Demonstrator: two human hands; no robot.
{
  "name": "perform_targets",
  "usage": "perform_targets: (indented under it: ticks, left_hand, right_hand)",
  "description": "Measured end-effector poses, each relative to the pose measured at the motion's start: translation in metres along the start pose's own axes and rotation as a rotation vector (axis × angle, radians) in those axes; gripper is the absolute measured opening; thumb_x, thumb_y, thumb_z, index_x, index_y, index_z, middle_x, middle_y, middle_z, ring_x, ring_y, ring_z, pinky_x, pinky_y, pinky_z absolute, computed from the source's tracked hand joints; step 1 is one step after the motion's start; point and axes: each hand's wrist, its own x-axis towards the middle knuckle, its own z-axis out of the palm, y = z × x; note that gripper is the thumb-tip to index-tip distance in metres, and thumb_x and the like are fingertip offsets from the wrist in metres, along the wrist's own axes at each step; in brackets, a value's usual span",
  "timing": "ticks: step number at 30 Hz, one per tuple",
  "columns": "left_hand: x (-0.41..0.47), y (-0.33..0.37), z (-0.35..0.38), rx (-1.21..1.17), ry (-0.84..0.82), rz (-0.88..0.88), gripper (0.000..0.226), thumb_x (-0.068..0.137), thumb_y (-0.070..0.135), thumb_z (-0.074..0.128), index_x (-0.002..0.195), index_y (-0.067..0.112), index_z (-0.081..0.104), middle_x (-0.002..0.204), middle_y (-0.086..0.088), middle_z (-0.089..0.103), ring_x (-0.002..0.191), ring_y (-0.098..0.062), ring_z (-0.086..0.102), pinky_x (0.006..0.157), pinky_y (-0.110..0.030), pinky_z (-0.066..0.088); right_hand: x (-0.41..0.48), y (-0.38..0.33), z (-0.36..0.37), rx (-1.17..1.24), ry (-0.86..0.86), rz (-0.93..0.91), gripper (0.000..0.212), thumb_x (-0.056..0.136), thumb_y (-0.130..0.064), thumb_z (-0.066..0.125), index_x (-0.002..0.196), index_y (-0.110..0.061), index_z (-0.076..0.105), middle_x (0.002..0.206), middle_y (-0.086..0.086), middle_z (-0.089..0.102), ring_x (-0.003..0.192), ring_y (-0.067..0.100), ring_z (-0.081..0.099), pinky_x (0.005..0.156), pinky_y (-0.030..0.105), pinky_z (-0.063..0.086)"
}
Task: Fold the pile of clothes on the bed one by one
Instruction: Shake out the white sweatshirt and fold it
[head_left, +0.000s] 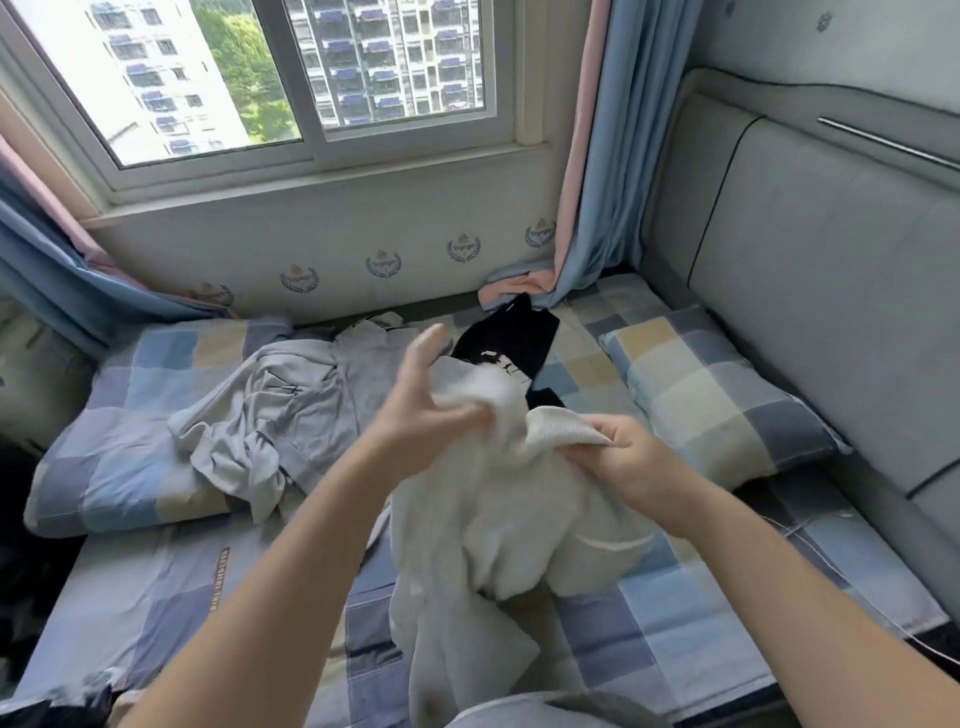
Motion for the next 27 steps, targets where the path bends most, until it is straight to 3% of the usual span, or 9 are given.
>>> perform_targets:
  ticks: [2,5,7,10,12,16,18,22,27]
  left_hand:
    - [-0.013,0.0,0.018,0.08,-0.346,0.019,0.094,0.077,0.01,0.086,0.152,0.031,0.034,0.142,0.029,0.038,0.135,0.007,0.038,0.1,-0.005,0.034]
    - [-0.029,-0.011,0.053,0.031,-0.574,-0.062,0.036,0.084,0.005,0.079,0.114,0.021,0.066,0.096,0.023,0.068,0.094,0.003,0.064,0.081,-0.018,0.048]
    - [-0.033,-0.017,0.063,0.024,-0.401,-0.04,0.007,0.09,0.017,0.074,0.09,0.014,0.069,0.074,0.017,0.066,0.072,-0.001,0.06,0.07,-0.021,0.045]
    - [-0.032,-0.013,0.061,-0.137,-0.201,-0.039,0.05,0.081,0.047,0.069,0.09,-0.002,0.062,0.079,-0.008,0.056,0.073,-0.02,0.05,0.067,-0.039,0.038]
    - [-0.035,-0.004,0.056,-0.236,-0.062,-0.055,0.04,0.085,0.043,0.068,0.088,0.004,0.066,0.08,-0.009,0.061,0.075,-0.022,0.054,0.07,-0.041,0.042]
    - [-0.038,0.017,0.043,-0.612,0.018,-0.202,0.026,0.103,0.028,0.054,0.102,0.008,0.07,0.094,-0.012,0.076,0.086,-0.025,0.073,0.077,-0.04,0.059]
    - [-0.035,0.027,0.037,-0.705,0.046,-0.23,0.03,0.103,0.031,0.053,0.105,0.006,0.069,0.095,-0.015,0.076,0.087,-0.025,0.073,0.077,-0.039,0.06]
    - [-0.017,0.023,0.025,-0.667,0.191,-0.226,0.033,0.103,0.033,0.056,0.107,0.003,0.069,0.097,-0.016,0.074,0.09,-0.026,0.073,0.081,-0.038,0.06]
    - [-0.012,-0.02,0.009,-0.157,0.539,-0.279,0.049,0.093,0.036,0.068,0.133,0.017,0.047,0.126,-0.005,0.057,0.115,-0.021,0.059,0.097,-0.039,0.051]
  right_hand:
    - [0.003,-0.013,0.003,-0.051,0.001,-0.048,0.035,0.091,-0.027,0.066,0.106,0.005,0.066,0.093,0.028,0.065,0.082,0.028,0.057,0.074,0.042,0.043]
    - [0.002,-0.028,0.004,-0.219,-0.031,-0.084,0.02,0.095,-0.021,0.063,0.092,-0.003,0.071,0.085,0.022,0.067,0.076,0.019,0.057,0.069,0.035,0.045]
    - [0.003,-0.033,-0.001,-0.258,0.033,-0.095,0.014,0.096,-0.011,0.063,0.087,-0.008,0.073,0.076,0.007,0.068,0.071,0.01,0.059,0.066,0.025,0.047]
    - [0.005,-0.026,-0.012,-0.127,0.211,-0.067,0.007,0.094,-0.014,0.068,0.096,-0.009,0.071,0.08,0.003,0.069,0.071,0.012,0.061,0.063,0.024,0.048]
    - [0.004,-0.007,-0.018,-0.118,0.318,0.003,0.021,0.096,-0.032,0.067,0.109,-0.016,0.066,0.091,0.002,0.068,0.078,0.016,0.06,0.07,0.03,0.048]
    - [-0.01,0.042,-0.009,0.017,0.16,0.165,0.068,0.077,-0.064,0.073,0.136,-0.04,0.049,0.12,-0.013,0.068,0.107,0.006,0.067,0.092,0.034,0.055]
    - [-0.015,0.064,0.007,0.044,0.057,0.278,0.055,0.079,-0.05,0.079,0.128,-0.039,0.059,0.112,-0.013,0.073,0.104,0.007,0.069,0.09,0.035,0.056]
    - [-0.012,0.071,0.022,-0.057,0.125,0.274,0.023,0.094,-0.03,0.07,0.103,-0.009,0.073,0.09,0.011,0.074,0.086,0.022,0.066,0.08,0.047,0.054]
    - [-0.018,0.021,0.002,0.058,0.208,0.121,0.018,0.097,-0.021,0.063,0.099,-0.007,0.075,0.097,0.014,0.077,0.086,0.018,0.072,0.071,0.026,0.058]
